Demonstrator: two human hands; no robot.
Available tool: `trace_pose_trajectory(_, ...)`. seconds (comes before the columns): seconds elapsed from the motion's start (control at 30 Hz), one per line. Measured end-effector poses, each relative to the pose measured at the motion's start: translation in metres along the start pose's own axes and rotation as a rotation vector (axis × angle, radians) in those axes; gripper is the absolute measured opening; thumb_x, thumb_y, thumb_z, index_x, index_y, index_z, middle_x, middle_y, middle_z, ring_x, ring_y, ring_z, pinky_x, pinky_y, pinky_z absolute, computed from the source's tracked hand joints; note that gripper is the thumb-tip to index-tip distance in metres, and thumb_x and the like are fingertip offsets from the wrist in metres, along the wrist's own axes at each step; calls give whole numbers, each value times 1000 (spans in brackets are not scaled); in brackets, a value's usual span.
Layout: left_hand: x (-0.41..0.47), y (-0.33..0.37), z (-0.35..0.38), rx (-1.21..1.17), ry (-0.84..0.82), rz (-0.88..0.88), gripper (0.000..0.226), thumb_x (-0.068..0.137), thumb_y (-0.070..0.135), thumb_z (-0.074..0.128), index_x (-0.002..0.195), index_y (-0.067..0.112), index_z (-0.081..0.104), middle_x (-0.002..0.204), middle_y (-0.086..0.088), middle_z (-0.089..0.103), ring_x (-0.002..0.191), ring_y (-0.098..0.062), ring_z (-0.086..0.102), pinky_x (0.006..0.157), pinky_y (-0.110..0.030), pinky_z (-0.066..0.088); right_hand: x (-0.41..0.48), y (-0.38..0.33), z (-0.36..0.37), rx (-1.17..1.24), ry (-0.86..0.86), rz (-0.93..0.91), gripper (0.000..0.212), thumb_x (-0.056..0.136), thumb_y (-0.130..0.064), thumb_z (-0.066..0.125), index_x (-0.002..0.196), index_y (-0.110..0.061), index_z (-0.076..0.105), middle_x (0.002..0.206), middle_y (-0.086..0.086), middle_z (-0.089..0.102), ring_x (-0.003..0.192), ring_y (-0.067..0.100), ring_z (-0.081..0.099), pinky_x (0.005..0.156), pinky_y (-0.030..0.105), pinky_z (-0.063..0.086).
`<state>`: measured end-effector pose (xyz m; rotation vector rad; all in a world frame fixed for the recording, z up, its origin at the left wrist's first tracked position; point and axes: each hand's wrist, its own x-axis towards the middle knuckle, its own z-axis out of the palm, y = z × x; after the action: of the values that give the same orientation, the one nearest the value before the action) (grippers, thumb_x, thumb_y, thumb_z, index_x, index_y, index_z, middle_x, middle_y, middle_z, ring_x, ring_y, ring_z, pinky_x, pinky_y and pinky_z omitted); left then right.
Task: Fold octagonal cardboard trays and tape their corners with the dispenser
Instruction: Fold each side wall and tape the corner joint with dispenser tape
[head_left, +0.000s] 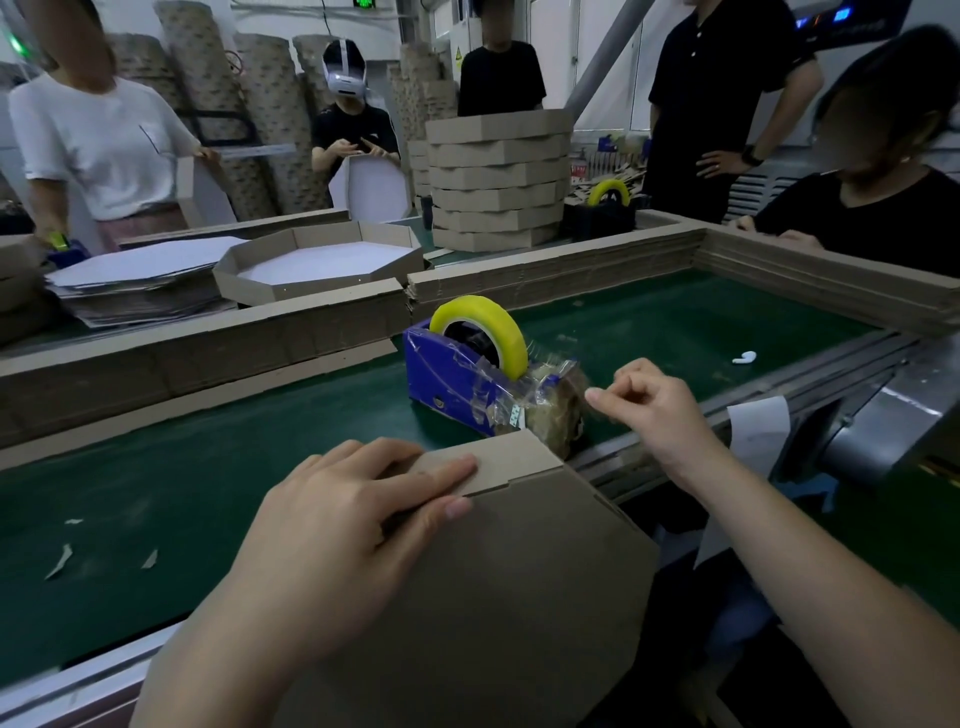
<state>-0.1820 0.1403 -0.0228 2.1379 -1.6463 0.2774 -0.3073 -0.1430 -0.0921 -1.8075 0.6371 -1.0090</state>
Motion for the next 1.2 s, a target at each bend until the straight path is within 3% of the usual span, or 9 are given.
trace_pose_trajectory(0.1, -1, 0, 0, -11, 6, 8, 44, 88, 63, 32, 117, 52, 64, 109, 23, 64, 93, -9, 62, 68, -29, 49, -7, -6, -12, -443, 47, -87, 21, 80, -15, 78, 68, -7, 63, 84, -3, 41, 67, 6, 44, 64, 9, 35)
trace_pose_trajectory(0.17, -1, 1, 1, -17, 10, 15, 44, 88, 63, 33, 117, 51, 64, 111, 25, 64, 94, -8, 61, 69, -29, 49, -17, -17, -16, -540, 84, -168, 18, 80, -16, 78, 71, -7, 65, 85, -1, 40, 64, 8, 40, 62, 11, 32)
trace_pose_trajectory(0.3, -1, 3, 2, -16, 52, 49, 38, 88, 59, 42, 111, 45, 69, 111, 22, 65, 93, -9, 64, 67, -30, 51, -41, -66, -7, -462, 58, -344, 11, 80, -15, 77, 76, -11, 67, 83, 1, 46, 59, 6, 37, 60, 11, 32)
trace_pose_trajectory(0.4, -2, 3, 2, -19, 72, 47, 29, 87, 57, 49, 102, 41, 69, 108, 21, 66, 92, -10, 65, 65, -31, 52, -66, -108, 8, -197, -51, -364, 13, 82, -19, 76, 73, -15, 66, 74, -5, 50, 61, 3, 45, 59, 12, 36)
trace_pose_trajectory(0.5, -2, 3, 1, -16, 68, 48, 33, 87, 57, 43, 97, 38, 68, 106, 20, 66, 89, -12, 65, 64, -34, 52, -100, -128, 32, 156, -145, -251, 12, 79, -25, 71, 70, -17, 68, 59, 1, 57, 53, 3, 47, 50, 15, 35)
trace_pose_trajectory(0.6, -3, 2, -1, -27, 54, 48, 34, 86, 54, 41, 97, 37, 68, 108, 18, 66, 91, -15, 65, 66, -35, 51, -130, -124, 59, 439, -174, -51, 12, 77, -22, 70, 65, -19, 71, 47, -10, 55, 41, -2, 44, 44, 6, 29)
trace_pose_trajectory(0.77, -5, 0, -3, -73, 20, 44, 36, 85, 50, 41, 106, 38, 67, 115, 19, 63, 99, -14, 62, 75, -39, 51, -142, -107, 84, 606, 24, 284, 23, 58, -34, 80, 59, -13, 71, 39, -8, 38, 37, 3, 28, 38, 14, 20)
trace_pose_trajectory(0.9, -6, -4, -3, -104, 13, 50, 37, 85, 49, 41, 108, 36, 68, 116, 19, 63, 101, -14, 61, 77, -42, 51, -143, -105, 91, 586, 79, 353, 22, 74, -17, 75, 54, -12, 68, 38, -4, 33, 36, 5, 25, 37, 16, 19)
trace_pose_trajectory(1.2, -6, -3, -2, -91, 6, 76, 34, 85, 50, 40, 107, 37, 63, 115, 17, 63, 101, -15, 61, 78, -42, 51, -137, -106, 89, 517, 113, 389, 31, 76, -18, 76, 55, 0, 62, 36, -1, 31, 33, 7, 23, 35, 16, 17)
